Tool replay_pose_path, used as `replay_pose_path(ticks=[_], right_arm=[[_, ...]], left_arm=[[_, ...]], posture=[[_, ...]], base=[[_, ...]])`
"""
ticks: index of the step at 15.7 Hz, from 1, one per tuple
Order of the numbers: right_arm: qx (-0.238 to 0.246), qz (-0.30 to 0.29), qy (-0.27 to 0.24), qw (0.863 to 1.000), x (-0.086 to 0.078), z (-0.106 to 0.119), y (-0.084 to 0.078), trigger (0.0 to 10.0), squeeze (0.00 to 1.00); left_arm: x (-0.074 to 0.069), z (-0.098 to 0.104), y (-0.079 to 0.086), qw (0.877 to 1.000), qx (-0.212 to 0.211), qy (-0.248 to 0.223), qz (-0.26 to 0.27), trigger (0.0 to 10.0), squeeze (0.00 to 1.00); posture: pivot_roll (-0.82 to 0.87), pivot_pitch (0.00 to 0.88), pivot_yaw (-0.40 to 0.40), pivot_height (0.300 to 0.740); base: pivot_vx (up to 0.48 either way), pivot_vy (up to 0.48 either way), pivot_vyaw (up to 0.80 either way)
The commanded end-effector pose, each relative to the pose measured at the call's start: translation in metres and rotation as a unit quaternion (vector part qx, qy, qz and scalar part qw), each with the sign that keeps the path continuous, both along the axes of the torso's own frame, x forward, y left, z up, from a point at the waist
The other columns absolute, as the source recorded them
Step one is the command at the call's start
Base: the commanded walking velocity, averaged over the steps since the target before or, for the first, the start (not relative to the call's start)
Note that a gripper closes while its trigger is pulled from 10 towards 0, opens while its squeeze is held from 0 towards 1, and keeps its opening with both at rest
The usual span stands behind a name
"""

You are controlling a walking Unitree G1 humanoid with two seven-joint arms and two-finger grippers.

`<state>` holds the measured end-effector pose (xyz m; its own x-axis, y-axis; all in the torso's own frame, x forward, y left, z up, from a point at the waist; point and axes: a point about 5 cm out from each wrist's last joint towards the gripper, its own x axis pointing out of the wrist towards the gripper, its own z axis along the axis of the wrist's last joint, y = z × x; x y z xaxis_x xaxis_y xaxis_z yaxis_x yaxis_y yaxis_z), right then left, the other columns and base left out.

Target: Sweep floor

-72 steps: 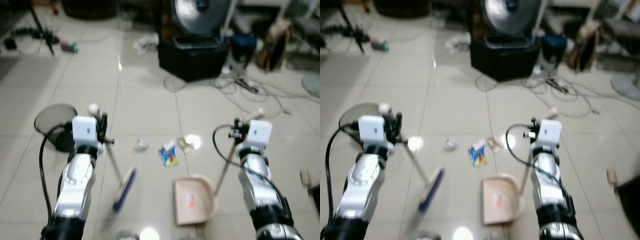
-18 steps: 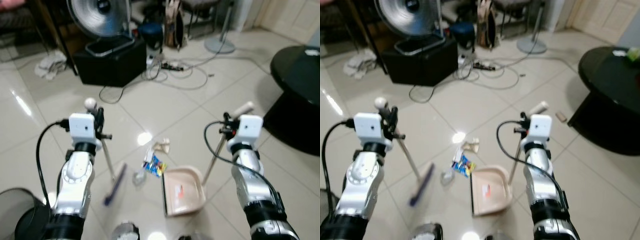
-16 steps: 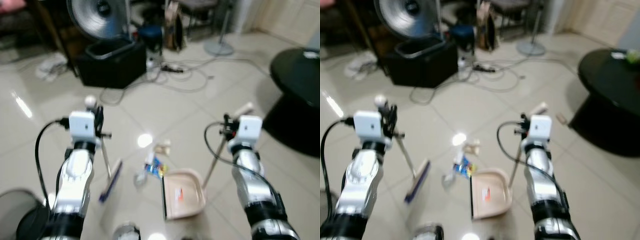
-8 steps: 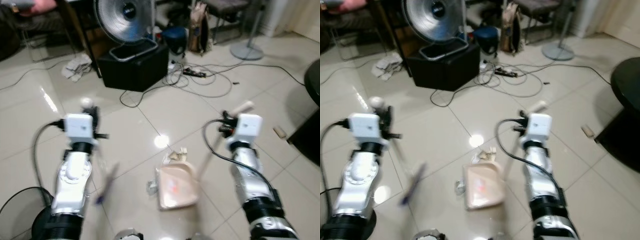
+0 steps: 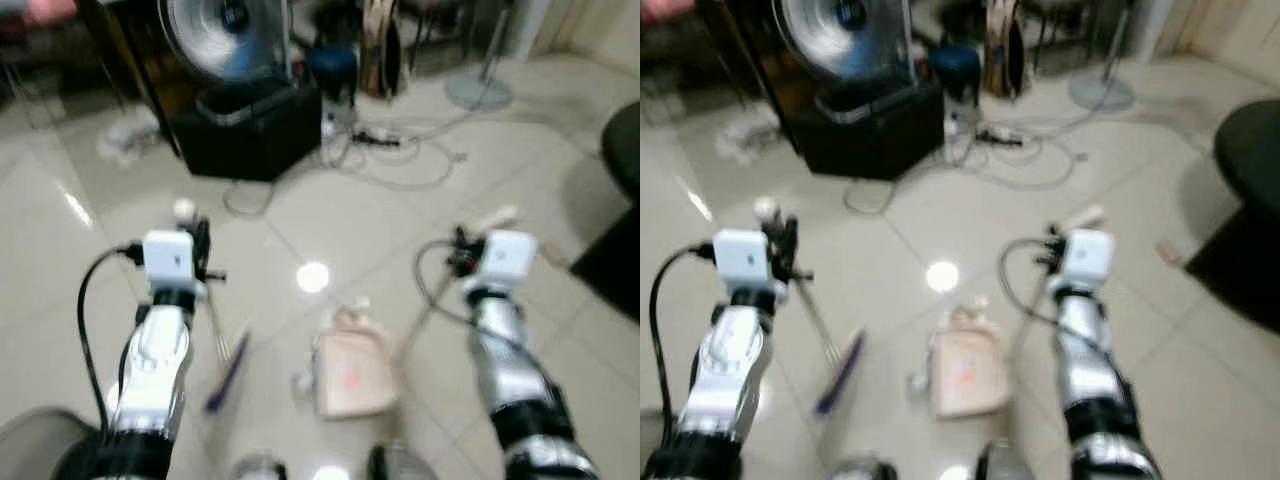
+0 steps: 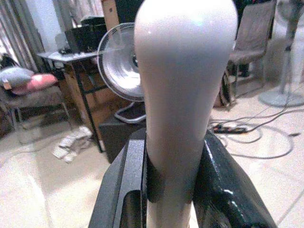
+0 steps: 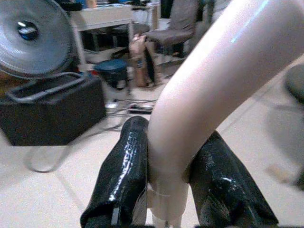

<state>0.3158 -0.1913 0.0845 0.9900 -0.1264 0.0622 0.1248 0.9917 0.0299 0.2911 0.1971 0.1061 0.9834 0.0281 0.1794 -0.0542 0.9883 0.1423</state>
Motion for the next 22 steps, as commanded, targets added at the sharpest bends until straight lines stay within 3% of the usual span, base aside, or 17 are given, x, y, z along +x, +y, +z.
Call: replay_pose_path(ticks=[1, 7, 13, 17, 22], right_arm=[[-0.001, 0.002, -0.026, 1.0, 0.002, 0.008, 0.004, 10.0, 0.0], [-0.017, -0.007, -0.025, 0.999, 0.007, 0.009, -0.006, 10.0, 0.0], [-0.043, -0.01, -0.018, 0.999, 0.024, 0.014, -0.007, 10.0, 0.0], [-0.053, -0.021, -0.037, 0.998, 0.034, 0.028, -0.013, 10.0, 0.0], [-0.061, -0.013, -0.06, 0.996, 0.04, 0.038, -0.008, 10.0, 0.0]], left_arm=[[-0.003, 0.0, 0.009, 1.0, 0.008, -0.006, 0.013, 10.0, 0.0], [0.001, -0.002, 0.012, 1.0, 0.006, -0.012, 0.025, 10.0, 0.0], [0.017, 0.0, 0.017, 0.999, 0.011, -0.017, 0.048, 10.0, 0.0], [0.025, 0.011, 0.017, 0.997, -0.004, -0.051, 0.06, 10.0, 0.0], [0.025, 0.017, 0.02, 0.994, -0.01, -0.075, 0.074, 10.0, 0.0]], posture=[[0.03, 0.102, -0.005, 0.74], [0.02, 0.14, 0.005, 0.74], [0.02, 0.26, 0.012, 0.74], [0.03, 0.3, 0.0, 0.74], [0.03, 0.32, -0.006, 0.74]], base=[[0.0, 0.0, 0.0], [0.0, 0.0, 0.0], [0.0, 0.0, 0.0], [0.0, 0.0, 0.0], [0.0, 0.0, 0.0]])
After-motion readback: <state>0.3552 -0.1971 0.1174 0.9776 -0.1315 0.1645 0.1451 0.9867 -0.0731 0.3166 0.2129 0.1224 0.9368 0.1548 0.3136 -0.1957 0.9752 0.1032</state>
